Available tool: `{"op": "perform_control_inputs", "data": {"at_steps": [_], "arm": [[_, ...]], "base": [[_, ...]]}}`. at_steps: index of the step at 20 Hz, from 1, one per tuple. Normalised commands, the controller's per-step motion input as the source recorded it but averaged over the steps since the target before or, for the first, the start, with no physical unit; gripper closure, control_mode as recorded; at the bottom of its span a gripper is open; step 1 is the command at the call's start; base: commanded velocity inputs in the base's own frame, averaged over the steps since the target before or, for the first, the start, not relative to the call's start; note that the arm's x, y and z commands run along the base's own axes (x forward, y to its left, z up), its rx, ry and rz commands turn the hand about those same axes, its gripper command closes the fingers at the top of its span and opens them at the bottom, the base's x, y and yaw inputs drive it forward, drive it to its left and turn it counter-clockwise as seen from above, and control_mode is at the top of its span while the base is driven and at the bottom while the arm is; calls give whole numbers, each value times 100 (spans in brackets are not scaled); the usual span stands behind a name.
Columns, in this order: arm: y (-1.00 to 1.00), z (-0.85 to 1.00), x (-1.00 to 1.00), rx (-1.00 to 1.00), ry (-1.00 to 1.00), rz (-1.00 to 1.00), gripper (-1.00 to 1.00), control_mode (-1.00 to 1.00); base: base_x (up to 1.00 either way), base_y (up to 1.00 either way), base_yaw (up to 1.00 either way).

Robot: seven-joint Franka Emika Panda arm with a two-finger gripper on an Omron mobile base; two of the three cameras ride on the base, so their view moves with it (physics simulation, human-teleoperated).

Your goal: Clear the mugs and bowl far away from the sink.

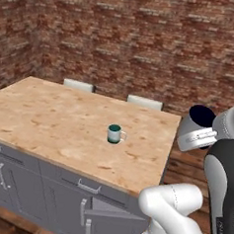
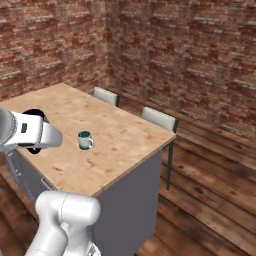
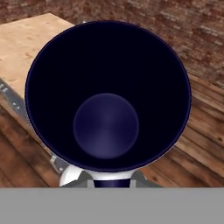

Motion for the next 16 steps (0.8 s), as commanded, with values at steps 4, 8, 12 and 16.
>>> {"op": "perform_control_inputs", "data": {"at_steps": [4,8,12,16], "arm": [[0,0,0,0,0,0,100,100],[0,0,0,0,0,0,100,100],[0,0,0,0,0,0,100,100],[0,0,0,0,0,0,100,100]], "base": [[9,0,31],[10,0,30],[9,0,29],[7,0,23]]}}
